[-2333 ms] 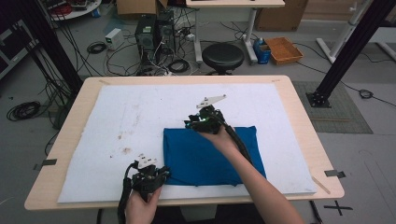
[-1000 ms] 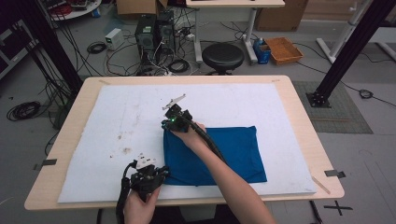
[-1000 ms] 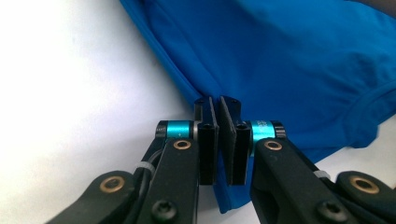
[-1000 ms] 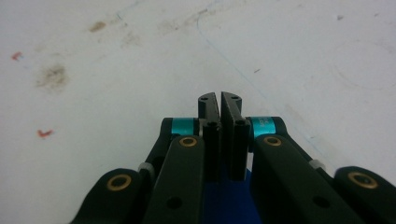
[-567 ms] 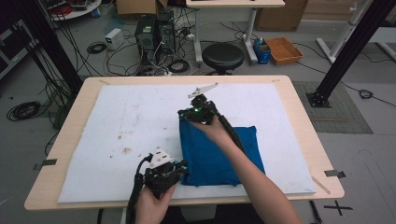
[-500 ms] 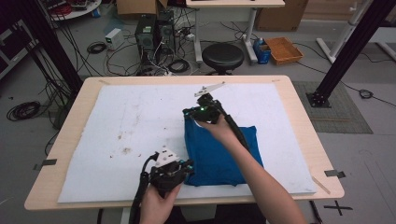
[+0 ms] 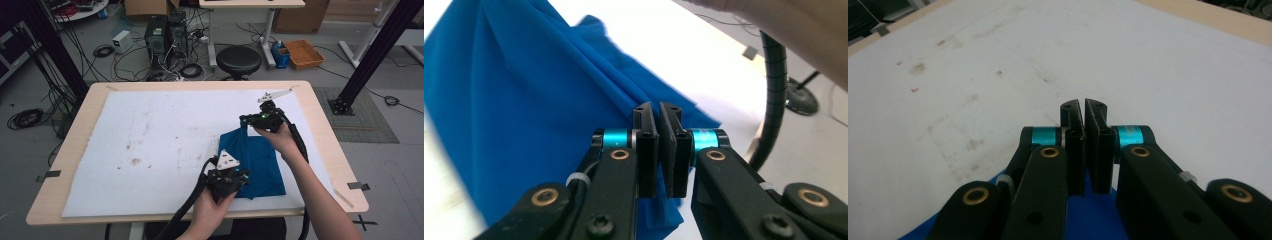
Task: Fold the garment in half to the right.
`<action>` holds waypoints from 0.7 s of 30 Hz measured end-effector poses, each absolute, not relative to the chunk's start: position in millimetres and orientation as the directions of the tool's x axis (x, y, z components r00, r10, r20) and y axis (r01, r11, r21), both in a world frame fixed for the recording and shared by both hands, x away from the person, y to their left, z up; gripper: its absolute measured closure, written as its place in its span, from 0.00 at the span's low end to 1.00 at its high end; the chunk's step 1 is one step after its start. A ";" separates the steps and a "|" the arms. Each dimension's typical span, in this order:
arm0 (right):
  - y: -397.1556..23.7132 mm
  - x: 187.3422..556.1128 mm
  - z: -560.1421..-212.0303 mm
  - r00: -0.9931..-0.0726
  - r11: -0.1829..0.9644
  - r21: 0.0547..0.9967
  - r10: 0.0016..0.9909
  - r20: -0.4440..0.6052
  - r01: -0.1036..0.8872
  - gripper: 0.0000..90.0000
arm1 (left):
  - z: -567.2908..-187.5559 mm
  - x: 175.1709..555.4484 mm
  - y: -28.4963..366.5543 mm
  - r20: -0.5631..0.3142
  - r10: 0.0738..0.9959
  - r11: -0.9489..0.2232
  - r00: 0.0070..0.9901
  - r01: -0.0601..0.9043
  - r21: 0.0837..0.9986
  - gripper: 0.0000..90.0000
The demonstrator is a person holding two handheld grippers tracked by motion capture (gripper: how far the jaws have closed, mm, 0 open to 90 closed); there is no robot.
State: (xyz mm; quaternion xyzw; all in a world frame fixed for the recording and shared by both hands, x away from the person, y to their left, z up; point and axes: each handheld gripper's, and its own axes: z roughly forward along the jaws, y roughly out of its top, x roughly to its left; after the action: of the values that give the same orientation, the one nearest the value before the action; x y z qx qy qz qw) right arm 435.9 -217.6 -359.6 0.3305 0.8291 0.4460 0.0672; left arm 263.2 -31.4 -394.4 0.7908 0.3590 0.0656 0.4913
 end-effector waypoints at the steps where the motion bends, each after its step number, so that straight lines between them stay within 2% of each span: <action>1: -223.6 436.4 -361.4 -0.767 0.386 0.780 0.615 0.181 0.493 0.97 | -395.7 264.8 -37.5 -0.248 0.627 -0.267 0.738 0.503 0.822 0.95; 11: -266.3 438.1 -381.0 -0.736 0.419 0.747 0.662 0.138 0.517 0.97 | -412.9 275.3 -84.6 -0.254 0.602 -0.309 0.757 0.515 0.800 0.95; 21: -288.9 440.1 -394.7 -0.701 0.424 0.723 0.703 0.116 0.546 0.97 | -421.7 279.6 -106.2 -0.240 0.603 -0.327 0.761 0.510 0.796 0.95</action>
State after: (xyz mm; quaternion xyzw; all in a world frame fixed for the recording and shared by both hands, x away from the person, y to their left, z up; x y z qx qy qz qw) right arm 440.1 -288.9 -394.7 0.3728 0.8377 0.3859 0.1022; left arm 279.6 -106.2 -421.7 0.8129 0.3424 0.0495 0.4685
